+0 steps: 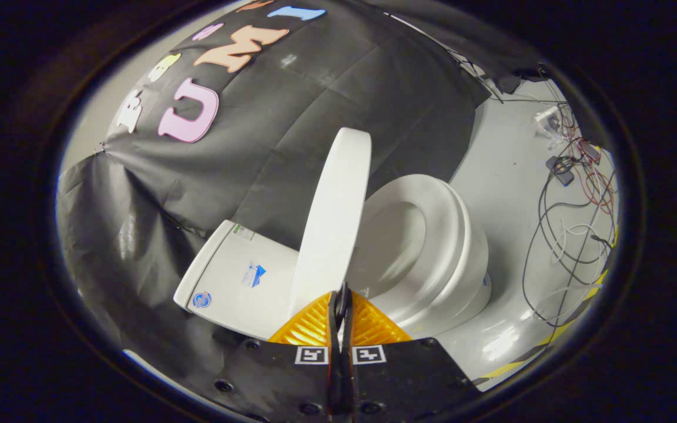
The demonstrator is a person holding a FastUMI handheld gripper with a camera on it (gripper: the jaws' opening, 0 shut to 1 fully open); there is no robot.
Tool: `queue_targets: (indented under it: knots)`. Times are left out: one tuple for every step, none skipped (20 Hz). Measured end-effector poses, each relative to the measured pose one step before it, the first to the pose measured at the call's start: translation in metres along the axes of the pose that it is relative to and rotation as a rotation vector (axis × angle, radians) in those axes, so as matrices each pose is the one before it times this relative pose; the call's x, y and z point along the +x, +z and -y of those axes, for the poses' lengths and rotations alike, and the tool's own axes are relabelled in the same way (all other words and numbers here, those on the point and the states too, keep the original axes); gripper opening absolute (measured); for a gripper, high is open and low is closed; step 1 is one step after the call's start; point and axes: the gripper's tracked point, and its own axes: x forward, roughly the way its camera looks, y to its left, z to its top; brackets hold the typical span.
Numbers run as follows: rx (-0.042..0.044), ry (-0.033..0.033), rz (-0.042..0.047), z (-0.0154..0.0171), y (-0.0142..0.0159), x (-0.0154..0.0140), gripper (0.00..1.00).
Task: Open the toilet lid.
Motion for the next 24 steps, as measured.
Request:
queue_targets:
  knots:
    - [-0.00165,0.00329,-0.00446,-0.00492,0.00202,-0.00212,0.01]
    - [-0.00938,0.00666,-0.00267,-0.00652,0.00184,0.00086,0.01]
    - [-0.01966,0.00682,-0.00761,-0.00671,0.00239,0.00004,0.01]
    - [-0.02135,0.00036,-0.00715,-0.00473,0.00129,-0.00037,0.01]
    - [-0.00642,-0.00393,-0.00074,-0.00371,0.00370,-0.00058,0.01]
    - [0.00571,-0.00163,0.00209,-0.00509,0.00406,-0.00040,0.01]
    - [0.01010,-0.00628,0.00344,-0.00229,0.00231,-0.00068,0.01]
    - [0.00468,-0.01631,0.00588,0.00009,-0.00017,-0.00011,0.00]
    - [-0.00473,-0.01645,0.00002,0.00039,-0.00112,0.00009,0.01]
    - [0.00410,-0.00966,0.00648,-0.00174,0.00073,-0.00041,0.01]
    - [0.01529,-0.00239,0.00254,-0.00268,0.00147,-0.00052,0.00]
    - [0.00614,-0.00427,0.00468,-0.00318,0.00096,-0.00023,0.00]
    - [-0.00398,-0.00760,0.00142,-0.00338,-0.00025,-0.00013,0.01]
    - [-0.00912,-0.00450,0.00182,-0.00418,0.00004,-0.00040,0.00]
    - [-0.00605,0.00170,0.00110,-0.00589,0.00115,-0.00075,0.01]
    - [-0.00318,0.00322,0.00371,-0.00517,0.00224,-0.00139,0.01]
    - [-0.00576,0.00219,-0.00085,-0.00427,0.00119,0.00036,0.01]
    - [-0.00326,-0.00263,0.00268,-0.00190,0.00010,-0.00081,0.01]
    - [-0.00866,-0.00856,-0.00276,-0.00019,-0.00005,0.00011,0.01]
    - [-0.00640,-0.01145,0.00131,0.00010,0.00006,0.00045,0.01]
    - [-0.00488,-0.00398,0.00199,-0.00047,0.00083,-0.00030,0.01]
    - [0.00285,0.00200,0.00321,-0.00267,0.00128,-0.00169,0.01]
    - [0.00053,0.00428,0.00511,-0.00319,0.00139,-0.00046,0.00]
    - [-0.00920,0.00275,0.00208,0.00003,0.00021,-0.00050,0.01]
